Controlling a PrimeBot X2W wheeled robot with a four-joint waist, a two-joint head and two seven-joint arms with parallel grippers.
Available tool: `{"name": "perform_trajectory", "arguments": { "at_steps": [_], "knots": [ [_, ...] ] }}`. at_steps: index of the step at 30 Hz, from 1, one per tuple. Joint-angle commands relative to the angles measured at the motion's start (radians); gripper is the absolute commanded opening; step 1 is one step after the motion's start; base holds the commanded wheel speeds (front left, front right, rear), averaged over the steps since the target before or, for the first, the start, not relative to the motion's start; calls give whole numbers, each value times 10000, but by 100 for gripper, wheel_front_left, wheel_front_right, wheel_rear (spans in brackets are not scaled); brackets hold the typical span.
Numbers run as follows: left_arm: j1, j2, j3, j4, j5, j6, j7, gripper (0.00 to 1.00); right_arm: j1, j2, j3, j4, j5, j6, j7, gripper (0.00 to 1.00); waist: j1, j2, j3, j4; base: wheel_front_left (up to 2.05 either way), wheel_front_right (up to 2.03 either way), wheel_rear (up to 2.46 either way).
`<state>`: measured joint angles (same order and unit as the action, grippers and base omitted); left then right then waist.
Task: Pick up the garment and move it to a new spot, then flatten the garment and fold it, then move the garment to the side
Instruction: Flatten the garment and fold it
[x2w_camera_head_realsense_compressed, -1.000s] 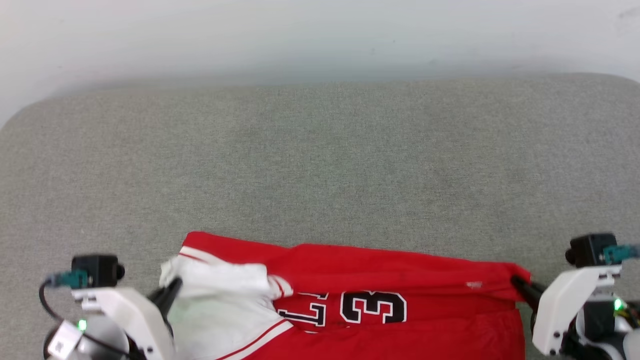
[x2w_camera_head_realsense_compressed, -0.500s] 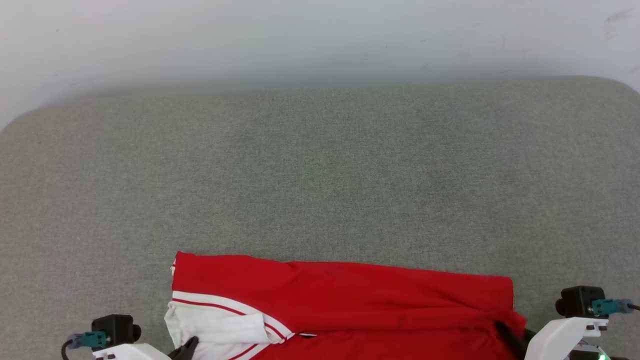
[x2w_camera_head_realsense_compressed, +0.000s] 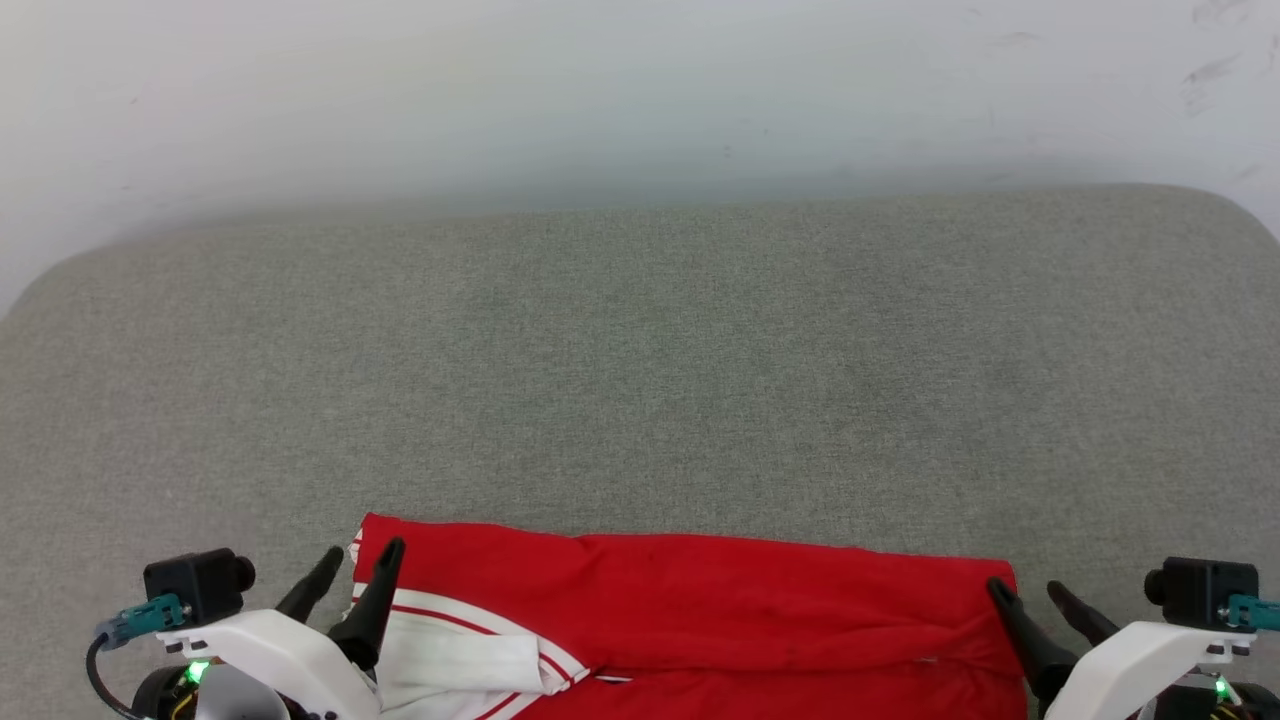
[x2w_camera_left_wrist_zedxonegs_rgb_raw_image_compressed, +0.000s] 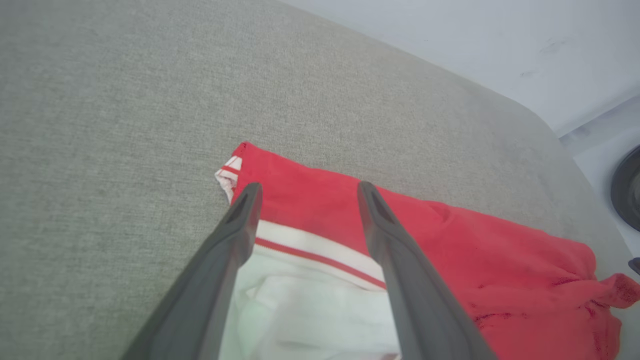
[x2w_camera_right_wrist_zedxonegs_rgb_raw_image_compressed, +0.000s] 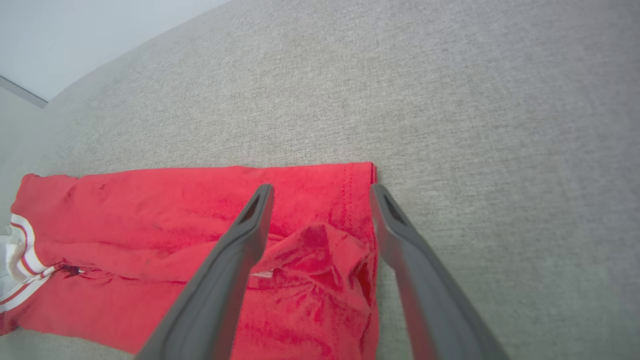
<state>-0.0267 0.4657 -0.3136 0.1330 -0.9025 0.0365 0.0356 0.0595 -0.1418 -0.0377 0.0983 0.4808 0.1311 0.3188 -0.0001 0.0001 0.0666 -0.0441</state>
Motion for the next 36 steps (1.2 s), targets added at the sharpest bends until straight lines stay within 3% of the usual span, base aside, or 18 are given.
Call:
{"name": "perform_trajectory", "arguments": {
  "at_steps": [1,5,14,21,31,32,33,34,36],
  "knots": [
    [-170,10,61,-68,146,-29,-224,100,-77,-44,-105,-111,-90,-8,70,100,1,-1,-39,-16,0,0,0],
    [-450,101,179,-241,669,38,-999,100,-334,-139,-471,-336,-176,-8,609,100,1,-1,-56,-136,0,0,0],
    [-903,-33,458,-633,2143,563,-2736,100,-740,-334,-1040,-463,-450,-8,2898,100,1,-1,57,-111,0,0,0],
    [-920,-421,574,-762,3090,919,-2986,100,-739,-316,-797,-385,-522,-8,3978,100,1,-1,371,187,0,0,0],
    [-890,-1028,596,-1081,3729,814,-3022,100,-651,172,-255,1298,-246,-4,4564,100,1,-1,801,648,0,0,0],
    [-866,-1062,617,-1095,3761,794,-3022,100,-603,229,-166,1453,-173,-2,4624,93,1,-1,812,663,0,0,0],
    [-839,-1092,639,-1112,3800,778,-3023,100,-608,277,-118,1547,-107,8,4606,32,1,-1,832,671,0,0,0],
    [-821,-1126,663,-1135,3838,771,-3023,100,-639,303,-67,1617,-59,8,4572,0,1,-1,845,671,0,0,0],
    [-766,-1152,721,-1160,3910,752,-3024,100,-732,307,6,1678,10,8,4471,0,1,-1,857,649,0,0,0]
  ]
}}
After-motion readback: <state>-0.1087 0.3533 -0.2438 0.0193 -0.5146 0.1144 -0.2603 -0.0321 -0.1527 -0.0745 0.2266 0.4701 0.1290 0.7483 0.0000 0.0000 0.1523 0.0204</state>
